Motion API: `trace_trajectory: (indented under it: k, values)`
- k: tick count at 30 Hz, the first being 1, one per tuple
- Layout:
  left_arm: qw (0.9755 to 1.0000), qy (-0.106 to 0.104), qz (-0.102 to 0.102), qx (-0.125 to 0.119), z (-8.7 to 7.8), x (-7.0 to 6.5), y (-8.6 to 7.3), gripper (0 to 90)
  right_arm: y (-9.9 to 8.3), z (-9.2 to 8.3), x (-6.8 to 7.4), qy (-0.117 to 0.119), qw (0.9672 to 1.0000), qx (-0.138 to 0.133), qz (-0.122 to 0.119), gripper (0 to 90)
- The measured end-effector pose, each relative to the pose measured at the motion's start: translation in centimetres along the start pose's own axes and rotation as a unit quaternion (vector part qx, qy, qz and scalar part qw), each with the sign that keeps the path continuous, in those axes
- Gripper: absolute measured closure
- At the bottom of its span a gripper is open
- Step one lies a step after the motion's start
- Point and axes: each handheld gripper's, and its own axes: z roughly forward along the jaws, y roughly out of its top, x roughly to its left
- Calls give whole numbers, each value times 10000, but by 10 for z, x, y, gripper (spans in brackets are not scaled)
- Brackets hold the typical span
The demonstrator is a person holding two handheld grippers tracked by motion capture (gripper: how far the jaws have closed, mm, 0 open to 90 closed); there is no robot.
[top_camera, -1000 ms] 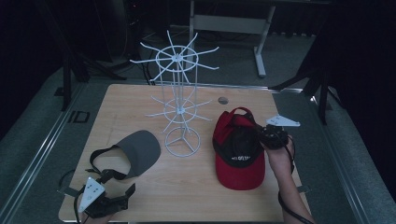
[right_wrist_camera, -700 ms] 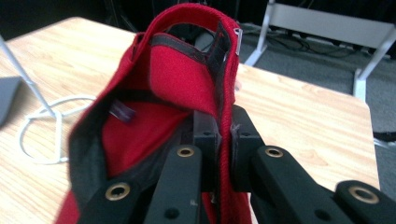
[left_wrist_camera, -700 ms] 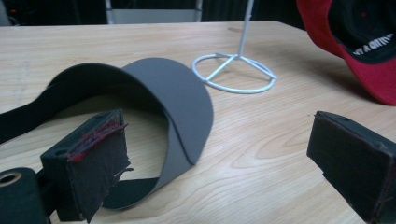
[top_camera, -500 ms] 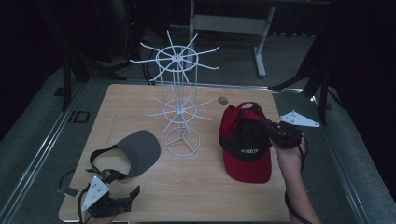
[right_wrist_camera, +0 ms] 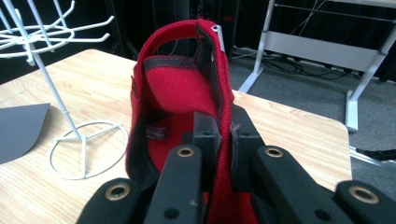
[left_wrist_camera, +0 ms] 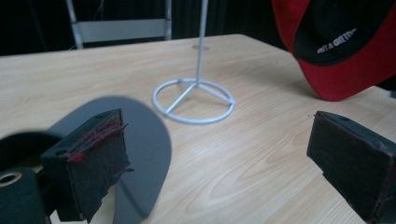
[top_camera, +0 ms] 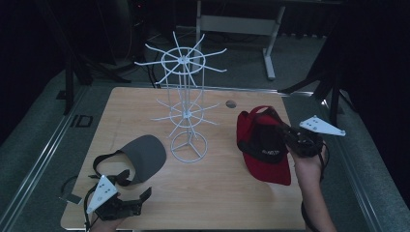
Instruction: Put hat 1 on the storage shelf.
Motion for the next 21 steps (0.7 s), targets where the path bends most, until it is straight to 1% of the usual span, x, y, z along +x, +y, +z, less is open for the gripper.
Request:
trace_trajectory:
  k: [6, 8, 10, 11, 13, 14, 15, 21]
  values:
    - [9999, -75, 129, 16, 7, -10, 19, 53, 4, -8, 1, 21, 10000, -50, -8, 844]
    - [9999, -69, 114, 17, 11, -13, 26, 53, 5, -11, 2, 29, 10000, -71, -23, 844]
    - [9999, -129, 111, -12, 14, -15, 31, 57, 6, -13, 3, 77, 9999, -98, 0, 844]
    - [9998, -113, 138, -9, 16, -17, 34, 57, 7, -14, 4, 107, 9999, -127, 7, 844]
    - [9996, -196, 173, -67, 19, -20, 40, 57, 9, -17, 7, 138, 9998, -170, -22, 844]
    - [9996, -191, 181, -76, 21, -22, 43, 57, 11, -18, 8, 164, 9997, -194, -22, 844]
    - [9995, -236, 214, -93, 23, -24, 46, 57, 12, -19, 10, 175, 9996, -209, -45, 844]
    - [9989, -320, 345, -72, 34, -31, 62, 57, 20, -28, 18, 248, 9992, -308, -106, 844]
